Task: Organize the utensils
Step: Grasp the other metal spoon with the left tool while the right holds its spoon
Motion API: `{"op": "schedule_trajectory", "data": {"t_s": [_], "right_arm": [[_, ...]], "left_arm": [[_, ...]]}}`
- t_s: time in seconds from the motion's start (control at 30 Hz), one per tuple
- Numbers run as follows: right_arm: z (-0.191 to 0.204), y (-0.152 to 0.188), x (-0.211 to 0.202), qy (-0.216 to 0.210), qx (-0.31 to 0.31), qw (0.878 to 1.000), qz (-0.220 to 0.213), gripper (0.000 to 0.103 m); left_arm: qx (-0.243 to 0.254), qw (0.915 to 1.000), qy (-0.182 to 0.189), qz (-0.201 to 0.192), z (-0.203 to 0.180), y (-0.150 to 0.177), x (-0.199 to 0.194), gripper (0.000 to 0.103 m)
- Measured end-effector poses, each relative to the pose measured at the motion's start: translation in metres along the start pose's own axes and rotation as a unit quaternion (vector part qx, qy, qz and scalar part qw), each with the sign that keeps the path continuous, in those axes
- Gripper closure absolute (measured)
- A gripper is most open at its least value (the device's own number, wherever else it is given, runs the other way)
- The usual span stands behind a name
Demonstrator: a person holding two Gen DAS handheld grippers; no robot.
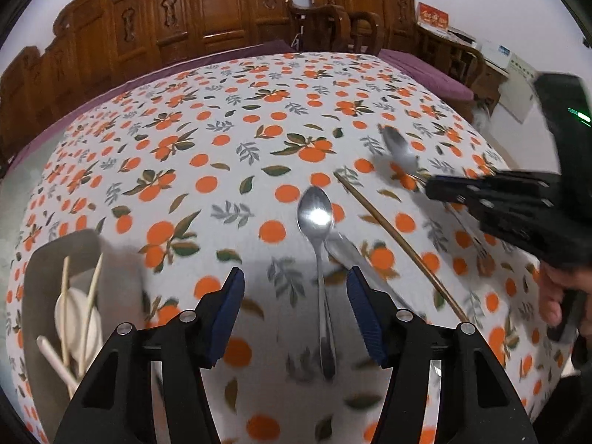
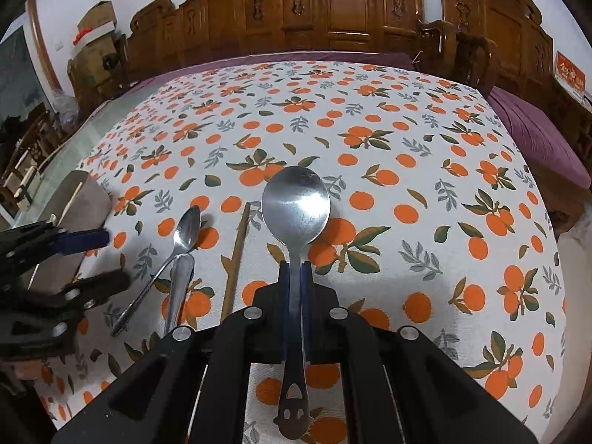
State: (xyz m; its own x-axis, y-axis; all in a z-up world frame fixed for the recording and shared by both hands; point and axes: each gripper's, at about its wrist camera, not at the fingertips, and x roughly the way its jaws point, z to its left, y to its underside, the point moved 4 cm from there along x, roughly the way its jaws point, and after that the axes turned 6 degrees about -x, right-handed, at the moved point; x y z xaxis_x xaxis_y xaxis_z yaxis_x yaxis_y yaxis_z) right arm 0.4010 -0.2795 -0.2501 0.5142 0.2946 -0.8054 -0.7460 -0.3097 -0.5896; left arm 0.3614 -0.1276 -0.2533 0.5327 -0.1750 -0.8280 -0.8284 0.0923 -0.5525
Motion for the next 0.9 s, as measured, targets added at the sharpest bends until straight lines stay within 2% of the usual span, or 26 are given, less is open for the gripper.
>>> {"op": "schedule_trajectory", "data": {"t_s": [0.33,0.4,0.5,0.53,0.57,0.63,0.8,0.9], "right_arm": [[0.0,0.0,-0.002,-0.007,0.004,1.0,-0.002,0.096],[-0.002,0.0,-0.003,-0.007,0.007,1.0,-0.002,0.096],[-0.003,0.001,-0.003,-0.008,0.01,1.0,-0.003,0.096],[-0.004,0.001,-0.003,-0.008,0.009,1.0,-0.003,0.096],[-0.004,0.001,-0.003,-0.008,0.009,1.0,-0.002,0.096],[-0.003,0.0,-0.003,-0.007,0.007,1.0,0.0,0.096],[0.006,-0.004,-0.006,-0.007,0.002,1.0,-0.006,0.096],[0.015,-0.006,-0.011,-0.004,-0.004,1.0,-0.013,0.096]], "left_arm": [[-0.032,0.9994,0.003,0.015,-0.009,-0.035,0.045,0.047],[-0.034,0.9992,-0.004,0.023,-0.011,-0.036,0.056,0.047],[-0.022,0.9995,-0.018,0.013,-0.016,-0.04,0.06,0.048],[-0.02,0.9996,-0.019,0.012,-0.017,-0.04,0.06,0.053],[-0.016,0.9996,-0.023,0.009,-0.017,-0.04,0.06,0.063],[-0.009,0.9996,-0.027,0.007,-0.018,-0.04,0.058,0.076],[-0.011,0.9997,-0.02,0.006,-0.015,-0.034,0.048,0.077],[-0.007,0.9998,-0.015,-0.014,-0.013,-0.029,0.026,0.077]]}}
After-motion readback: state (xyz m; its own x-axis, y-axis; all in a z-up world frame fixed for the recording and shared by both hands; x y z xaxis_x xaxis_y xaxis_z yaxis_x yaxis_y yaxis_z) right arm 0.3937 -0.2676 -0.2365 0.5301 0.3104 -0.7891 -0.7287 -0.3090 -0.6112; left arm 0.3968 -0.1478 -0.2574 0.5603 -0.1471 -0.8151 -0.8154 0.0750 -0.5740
